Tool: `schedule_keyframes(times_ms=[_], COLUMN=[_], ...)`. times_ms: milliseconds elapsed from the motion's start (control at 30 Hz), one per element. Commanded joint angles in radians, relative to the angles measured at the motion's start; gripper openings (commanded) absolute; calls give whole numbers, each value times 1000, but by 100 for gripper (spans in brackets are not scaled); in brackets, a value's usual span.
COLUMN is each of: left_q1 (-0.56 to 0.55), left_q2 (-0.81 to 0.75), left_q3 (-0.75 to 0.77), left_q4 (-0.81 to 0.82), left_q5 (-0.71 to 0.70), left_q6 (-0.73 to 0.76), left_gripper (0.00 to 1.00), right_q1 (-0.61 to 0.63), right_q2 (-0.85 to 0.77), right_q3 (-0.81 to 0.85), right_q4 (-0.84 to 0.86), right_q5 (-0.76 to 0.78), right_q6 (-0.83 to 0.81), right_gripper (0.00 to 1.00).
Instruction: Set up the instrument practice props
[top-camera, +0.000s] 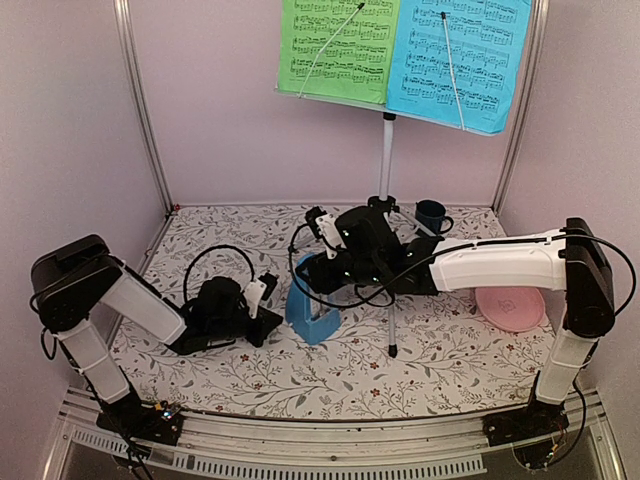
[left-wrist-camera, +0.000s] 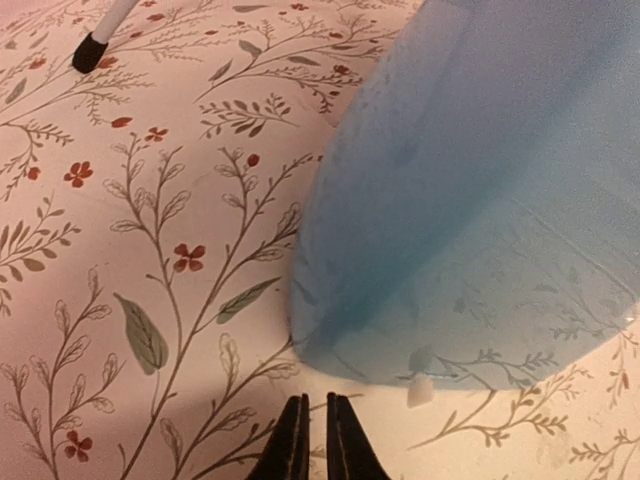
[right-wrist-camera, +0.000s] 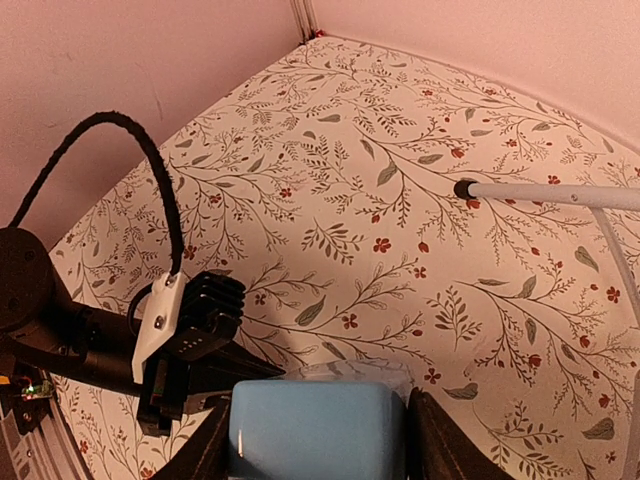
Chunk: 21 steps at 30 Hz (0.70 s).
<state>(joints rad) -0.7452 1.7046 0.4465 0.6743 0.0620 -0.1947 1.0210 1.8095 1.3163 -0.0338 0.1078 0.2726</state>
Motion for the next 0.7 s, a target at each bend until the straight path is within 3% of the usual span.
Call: schedule_keyframes(times_ms=[0,167,467,667], left_q1=[-52,-81,-3,6], left_q2=[39,57,-10,-30], left_q3=[47,40,-15,-32], left_q4=[3,30,30,55], left_q5=[55,136,51,32], left_q6=[4,15,-18,-67], left_gripper=[9,8,8,21], right_q1=[6,7,7,5], right_q2=[26,24,19,-30], right_q3=[-22,-23,-22,-28], right_q4=[-23,-25,-25,-2], right_q5=[5,8,5,-57], right_q6=[20,19,19,14], right_gripper=[42,42,45,75])
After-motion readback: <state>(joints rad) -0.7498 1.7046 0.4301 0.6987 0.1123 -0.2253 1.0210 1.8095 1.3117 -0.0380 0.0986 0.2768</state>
